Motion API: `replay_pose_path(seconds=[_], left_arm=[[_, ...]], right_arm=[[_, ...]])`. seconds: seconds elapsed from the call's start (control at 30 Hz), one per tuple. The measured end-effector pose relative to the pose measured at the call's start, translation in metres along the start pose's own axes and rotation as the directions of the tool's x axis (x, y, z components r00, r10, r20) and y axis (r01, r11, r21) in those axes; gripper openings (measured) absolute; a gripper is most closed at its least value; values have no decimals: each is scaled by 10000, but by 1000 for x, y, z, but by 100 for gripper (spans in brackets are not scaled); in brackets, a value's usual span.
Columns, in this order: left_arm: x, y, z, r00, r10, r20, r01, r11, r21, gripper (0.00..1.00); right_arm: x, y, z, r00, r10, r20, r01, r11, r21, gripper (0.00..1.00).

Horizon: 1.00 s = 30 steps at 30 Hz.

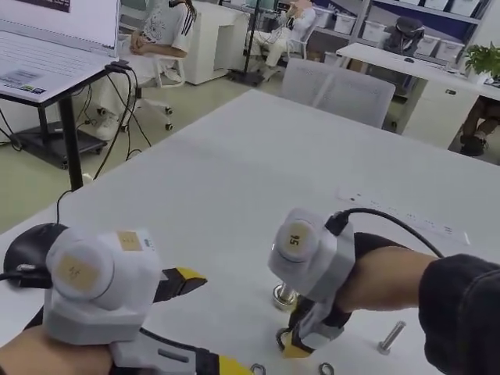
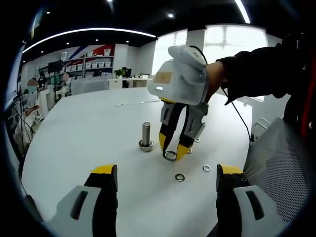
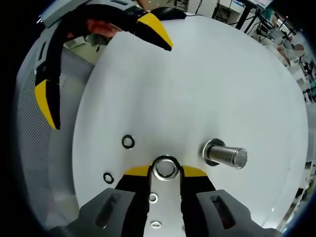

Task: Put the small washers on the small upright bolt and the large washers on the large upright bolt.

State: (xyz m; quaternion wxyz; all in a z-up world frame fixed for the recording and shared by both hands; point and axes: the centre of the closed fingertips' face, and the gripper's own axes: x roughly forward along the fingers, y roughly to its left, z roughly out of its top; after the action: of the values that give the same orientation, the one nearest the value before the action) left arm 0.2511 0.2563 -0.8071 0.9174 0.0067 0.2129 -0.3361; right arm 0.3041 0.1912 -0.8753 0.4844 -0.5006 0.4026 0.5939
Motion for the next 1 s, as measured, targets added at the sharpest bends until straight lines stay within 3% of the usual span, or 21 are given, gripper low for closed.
replay_pose_path(seconds=[0.47,1.0], left_arm=[[1,0,2,10000,-68,15,68,10000,51,82],[3,-2,4,9999,-133,-11,134,9998,130,82]], right_arm=[[-9,-7,-13,9997,-181,-168,184,9997,187,23],[-37,-14,-28,9987,-465,-195,473,9979,435,23]])
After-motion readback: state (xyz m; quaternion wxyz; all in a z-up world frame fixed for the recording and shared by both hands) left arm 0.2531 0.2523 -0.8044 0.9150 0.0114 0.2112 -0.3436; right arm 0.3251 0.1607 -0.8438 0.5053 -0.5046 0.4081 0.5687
